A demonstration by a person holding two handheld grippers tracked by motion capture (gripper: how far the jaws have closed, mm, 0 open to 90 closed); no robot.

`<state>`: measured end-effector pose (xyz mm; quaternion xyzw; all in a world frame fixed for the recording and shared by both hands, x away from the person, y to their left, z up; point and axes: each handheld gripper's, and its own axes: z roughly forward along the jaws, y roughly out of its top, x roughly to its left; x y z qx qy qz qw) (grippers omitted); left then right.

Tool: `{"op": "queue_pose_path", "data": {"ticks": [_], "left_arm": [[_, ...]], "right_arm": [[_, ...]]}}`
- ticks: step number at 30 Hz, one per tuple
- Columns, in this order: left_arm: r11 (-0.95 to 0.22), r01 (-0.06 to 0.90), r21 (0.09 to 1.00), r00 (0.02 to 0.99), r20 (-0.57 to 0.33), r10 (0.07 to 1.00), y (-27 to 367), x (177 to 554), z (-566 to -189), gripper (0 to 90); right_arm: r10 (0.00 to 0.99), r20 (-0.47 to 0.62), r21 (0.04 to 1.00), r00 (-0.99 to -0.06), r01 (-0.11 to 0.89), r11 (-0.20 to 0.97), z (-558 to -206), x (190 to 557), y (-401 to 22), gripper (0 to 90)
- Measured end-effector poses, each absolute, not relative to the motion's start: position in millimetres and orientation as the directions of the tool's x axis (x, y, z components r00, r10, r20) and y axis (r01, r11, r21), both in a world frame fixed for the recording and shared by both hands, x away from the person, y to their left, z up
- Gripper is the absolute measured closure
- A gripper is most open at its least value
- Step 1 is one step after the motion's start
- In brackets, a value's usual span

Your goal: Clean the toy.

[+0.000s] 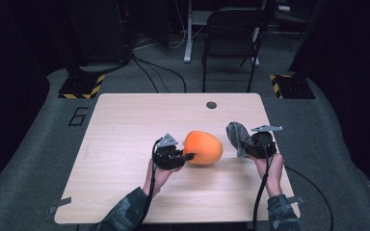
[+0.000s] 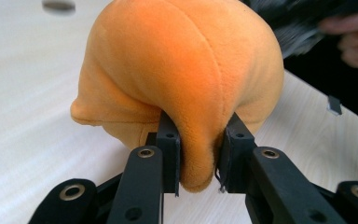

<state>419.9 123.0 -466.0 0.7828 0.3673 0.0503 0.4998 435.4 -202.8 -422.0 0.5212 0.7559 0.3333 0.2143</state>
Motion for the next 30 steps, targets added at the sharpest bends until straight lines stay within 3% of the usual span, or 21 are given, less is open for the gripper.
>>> {"op": "queue_pose_path", "data": {"ticks": [4, 8, 15, 23, 26, 30], "left_arm": [[-0.215, 0.567, 0.795, 0.701, -0.329, 0.633, 119, 425, -481, 72.1], [-0.237, 0.543, 0.806, 0.71, -0.289, 0.643, 117, 422, -479, 71.5], [-0.253, 0.529, 0.81, 0.718, -0.269, 0.642, 116, 421, -484, 71.0], [-0.256, 0.517, 0.817, 0.729, -0.263, 0.632, 115, 420, -487, 70.9], [-0.254, 0.518, 0.817, 0.732, -0.27, 0.625, 116, 421, -488, 70.8], [-0.258, 0.513, 0.819, 0.735, -0.264, 0.625, 114, 420, -488, 70.5]], "right_arm": [[0.891, 0.037, 0.766, -0.452, 0.586, 0.265, -399, 422, -178, 71.6], [0.831, -0.011, 0.782, -0.557, 0.513, 0.354, -379, 402, -132, 71.6], [0.796, -0.043, 0.732, -0.604, 0.523, 0.437, -416, 407, -81, 71.2], [0.806, -0.065, 0.71, -0.589, 0.54, 0.452, -422, 415, -97, 71.3], [0.836, -0.098, 0.689, -0.539, 0.57, 0.448, -427, 419, -110, 71.3], [0.863, -0.04, 0.668, -0.504, 0.629, 0.399, -442, 431, -132, 71.3]]}}
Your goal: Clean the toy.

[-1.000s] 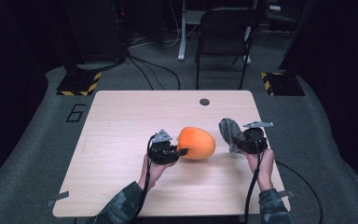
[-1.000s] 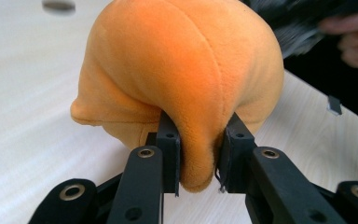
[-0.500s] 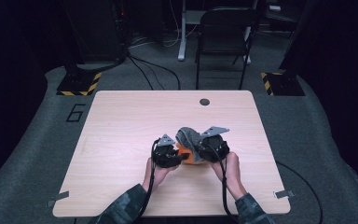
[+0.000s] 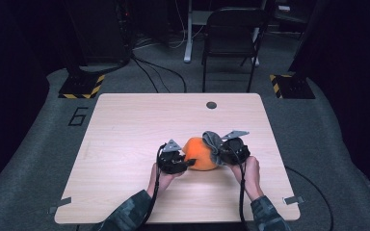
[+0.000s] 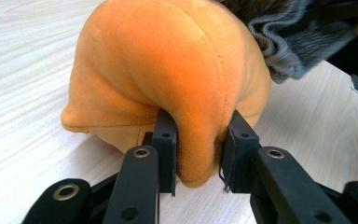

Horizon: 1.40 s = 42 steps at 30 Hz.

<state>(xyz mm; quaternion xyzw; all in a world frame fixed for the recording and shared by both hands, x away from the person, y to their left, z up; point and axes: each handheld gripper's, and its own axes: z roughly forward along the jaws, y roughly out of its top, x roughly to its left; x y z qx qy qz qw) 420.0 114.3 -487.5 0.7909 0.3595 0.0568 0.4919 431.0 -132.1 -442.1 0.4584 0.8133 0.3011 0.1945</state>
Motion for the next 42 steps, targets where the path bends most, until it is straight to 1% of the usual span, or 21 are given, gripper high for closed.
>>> {"op": "queue_pose_path", "data": {"ticks": [6, 11, 12, 14, 17, 20, 24, 25, 26, 29, 33, 36, 39, 41, 42], "left_arm": [[-0.258, 0.511, 0.82, 0.738, -0.265, 0.62, 114, 420, -487, 70.4], [-0.264, 0.503, 0.823, 0.743, -0.255, 0.619, 116, 420, -487, 70.2], [-0.253, 0.511, 0.822, 0.737, -0.266, 0.622, 116, 420, -487, 70.2], [-0.247, 0.512, 0.823, 0.734, -0.27, 0.623, 116, 420, -487, 70.1], [-0.246, 0.512, 0.823, 0.733, -0.269, 0.625, 116, 421, -487, 70.1], [-0.252, 0.509, 0.823, 0.735, -0.263, 0.624, 116, 420, -486, 70.0], [-0.249, 0.506, 0.826, 0.733, -0.259, 0.629, 115, 420, -486, 69.9], [-0.249, 0.506, 0.826, 0.732, -0.258, 0.63, 114, 420, -486, 69.9], [-0.253, 0.503, 0.826, 0.734, -0.255, 0.629, 114, 419, -486, 69.9], [-0.266, 0.494, 0.828, 0.739, -0.239, 0.629, 114, 419, -486, 69.9], [-0.272, 0.492, 0.827, 0.74, -0.233, 0.631, 114, 420, -487, 69.9], [-0.279, 0.485, 0.829, 0.744, -0.223, 0.63, 114, 420, -487, 69.9], [-0.273, 0.488, 0.829, 0.744, -0.231, 0.628, 113, 419, -488, 69.9], [-0.277, 0.495, 0.824, 0.743, -0.236, 0.626, 112, 419, -488, 69.8], [-0.286, 0.477, 0.831, 0.752, -0.217, 0.623, 112, 419, -488, 69.8]], "right_arm": [[0.888, -0.041, 0.622, -0.459, 0.684, 0.382, -463, 443, -146, 71.4], [0.889, -0.027, 0.577, -0.458, 0.719, 0.388, -479, 450, -153, 71.1], [0.888, -0.029, 0.577, -0.459, 0.718, 0.389, -478, 450, -155, 71.1], [0.892, -0.041, 0.596, -0.451, 0.705, 0.384, -471, 449, -157, 71.1], [0.897, -0.036, 0.648, -0.441, 0.673, 0.357, -449, 443, -159, 71.1], [0.887, -0.023, 0.707, -0.461, 0.62, 0.34, -426, 432, -154, 71.1], [0.845, -0.004, 0.762, -0.535, 0.546, 0.35, -405, 417, -133, 71.0], [0.82, 0.004, 0.775, -0.572, 0.52, 0.359, -402, 413, -126, 71.1], [0.812, 0.012, 0.779, -0.584, 0.515, 0.359, -401, 411, -121, 71.1], [0.784, -0.01, 0.779, -0.62, 0.487, 0.395, -404, 406, -101, 70.9], [0.779, -0.025, 0.77, -0.627, 0.485, 0.416, -416, 408, -89, 70.8], [0.788, -0.078, 0.756, -0.611, 0.479, 0.447, -420, 408, -87, 71.0], [0.789, -0.074, 0.745, -0.61, 0.492, 0.45, -422, 411, -94, 71.0], [0.803, -0.061, 0.743, -0.592, 0.51, 0.432, -425, 413, -101, 71.0], [0.811, -0.054, 0.74, -0.583, 0.521, 0.425, -426, 413, -105, 71.0]]}}
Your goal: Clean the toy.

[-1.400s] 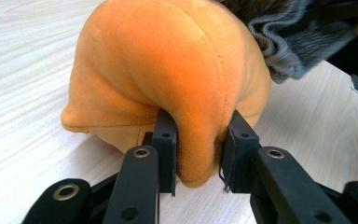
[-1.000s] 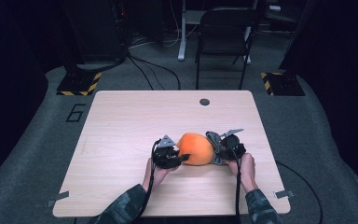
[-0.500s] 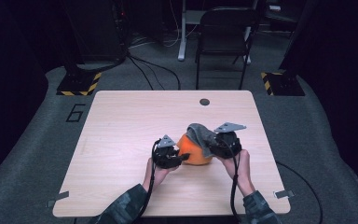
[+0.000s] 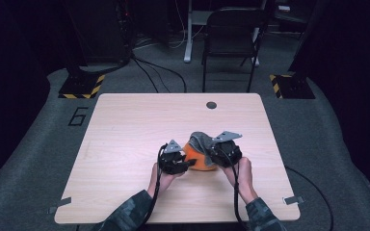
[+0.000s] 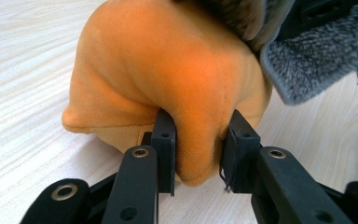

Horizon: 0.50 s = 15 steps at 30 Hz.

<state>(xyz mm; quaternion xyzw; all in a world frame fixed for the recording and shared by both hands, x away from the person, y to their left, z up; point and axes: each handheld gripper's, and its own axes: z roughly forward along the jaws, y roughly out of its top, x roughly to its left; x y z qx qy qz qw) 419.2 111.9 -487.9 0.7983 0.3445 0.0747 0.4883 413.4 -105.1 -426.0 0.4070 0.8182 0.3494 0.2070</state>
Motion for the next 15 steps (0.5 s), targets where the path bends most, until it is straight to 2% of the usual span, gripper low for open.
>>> {"op": "queue_pose_path", "data": {"ticks": [6, 11, 15], "left_arm": [[-0.288, 0.478, 0.829, 0.753, -0.218, 0.621, 112, 419, -488, 69.8], [-0.297, 0.473, 0.83, 0.759, -0.212, 0.615, 111, 419, -488, 69.8], [-0.287, 0.478, 0.83, 0.753, -0.219, 0.621, 111, 419, -488, 69.8]], "right_arm": [[0.848, -0.064, 0.713, -0.526, 0.571, 0.408, -434, 421, -125, 71.0], [0.873, -0.006, 0.684, -0.487, 0.635, 0.359, -451, 434, -144, 71.0], [0.89, -0.031, 0.638, -0.456, 0.676, 0.368, -467, 442, -151, 71.0]]}}
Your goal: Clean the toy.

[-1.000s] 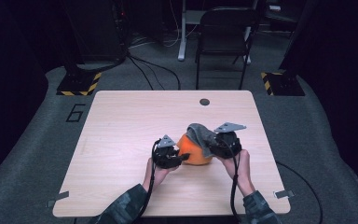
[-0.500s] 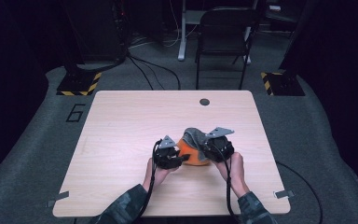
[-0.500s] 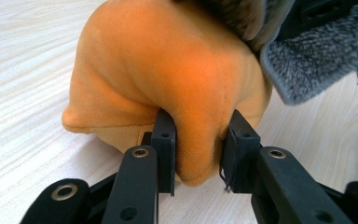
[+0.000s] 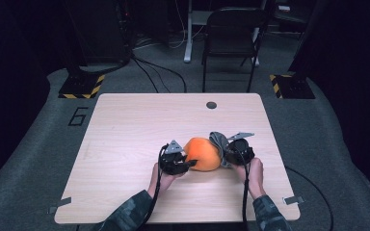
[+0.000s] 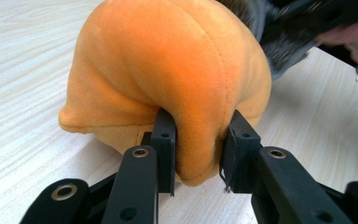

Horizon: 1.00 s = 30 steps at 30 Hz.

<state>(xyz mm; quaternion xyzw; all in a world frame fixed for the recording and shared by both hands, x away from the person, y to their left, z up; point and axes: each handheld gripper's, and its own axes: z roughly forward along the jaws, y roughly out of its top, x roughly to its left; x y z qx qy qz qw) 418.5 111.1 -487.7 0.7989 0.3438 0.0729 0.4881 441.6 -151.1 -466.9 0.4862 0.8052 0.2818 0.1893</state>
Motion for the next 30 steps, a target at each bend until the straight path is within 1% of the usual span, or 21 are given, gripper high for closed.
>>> {"op": "queue_pose_path", "data": {"ticks": [3, 5, 8, 11, 13, 17, 20, 23, 24, 25, 27, 28, 30], "left_arm": [[-0.287, 0.476, 0.831, 0.757, -0.221, 0.615, 112, 419, -488, 69.8], [-0.289, 0.473, 0.832, 0.76, -0.219, 0.612, 113, 419, -487, 69.6], [-0.284, 0.481, 0.83, 0.754, -0.226, 0.617, 114, 420, -488, 69.5], [-0.282, 0.481, 0.83, 0.754, -0.227, 0.617, 114, 420, -488, 69.6], [-0.289, 0.475, 0.831, 0.757, -0.217, 0.617, 113, 419, -487, 69.6], [-0.291, 0.471, 0.833, 0.757, -0.213, 0.618, 112, 419, -487, 69.6], [-0.305, 0.463, 0.832, 0.763, -0.198, 0.616, 112, 419, -487, 69.6], [-0.301, 0.464, 0.833, 0.762, -0.202, 0.615, 111, 418, -487, 69.6], [-0.306, 0.467, 0.83, 0.764, -0.204, 0.612, 111, 418, -487, 69.6], [-0.32, 0.458, 0.829, 0.766, -0.186, 0.615, 111, 419, -487, 69.6], [-0.311, 0.473, 0.824, 0.758, -0.201, 0.62, 113, 421, -491, 69.4], [-0.302, 0.483, 0.822, 0.756, -0.217, 0.617, 114, 422, -492, 69.5], [-0.307, 0.471, 0.827, 0.763, -0.207, 0.613, 114, 421, -491, 69.4]], "right_arm": [[0.896, -0.022, 0.574, -0.443, 0.728, 0.374, -485, 449, -154, 70.9], [0.899, -0.012, 0.563, -0.438, 0.74, 0.368, -488, 452, -156, 70.8], [0.901, -0.022, 0.604, -0.432, 0.712, 0.357, -474, 450, -158, 70.9], [0.898, -0.024, 0.664, -0.438, 0.665, 0.342, -449, 441, -160, 70.9], [0.891, -0.002, 0.704, -0.453, 0.632, 0.323, -431, 433, -158, 70.9], [0.851, 0.006, 0.775, -0.525, 0.54, 0.328, -400, 416, -144, 70.9], [0.816, 0.002, 0.796, -0.579, 0.495, 0.349, -390, 405, -124, 70.9], [0.782, 0.0, 0.791, -0.624, 0.478, 0.381, -396, 401, -103, 70.6], [0.771, -0.006, 0.785, -0.637, 0.475, 0.398, -402, 401, -96, 70.4], [0.763, -0.008, 0.775, -0.646, 0.478, 0.413, -411, 404, -90, 70.2], [0.771, -0.02, 0.76, -0.637, 0.491, 0.426, -427, 409, -84, 70.4], [0.774, -0.018, 0.759, -0.633, 0.495, 0.423, -429, 411, -84, 70.5], [0.77, -0.042, 0.749, -0.637, 0.49, 0.446, -424, 411, -88, 70.6]]}}
